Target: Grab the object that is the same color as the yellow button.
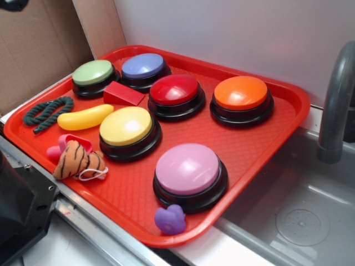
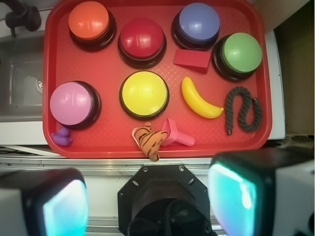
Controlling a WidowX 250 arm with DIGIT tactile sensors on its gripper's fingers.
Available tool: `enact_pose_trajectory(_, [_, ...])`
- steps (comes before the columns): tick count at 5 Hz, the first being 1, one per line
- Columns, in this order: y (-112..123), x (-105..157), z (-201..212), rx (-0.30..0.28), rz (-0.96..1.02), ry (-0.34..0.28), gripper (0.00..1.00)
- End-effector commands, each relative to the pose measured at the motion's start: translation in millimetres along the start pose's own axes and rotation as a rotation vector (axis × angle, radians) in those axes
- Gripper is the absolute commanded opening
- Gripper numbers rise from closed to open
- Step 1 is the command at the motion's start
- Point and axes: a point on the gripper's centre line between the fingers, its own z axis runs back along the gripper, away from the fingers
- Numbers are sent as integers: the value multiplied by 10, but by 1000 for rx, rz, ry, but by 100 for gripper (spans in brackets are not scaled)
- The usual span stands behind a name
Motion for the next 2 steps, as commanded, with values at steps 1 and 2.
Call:
enact_pose_trajectory(1, [0,0,0,0,0,0,100])
enact_pose_trajectory(2, [103,16,-127,12,-69,-43,100])
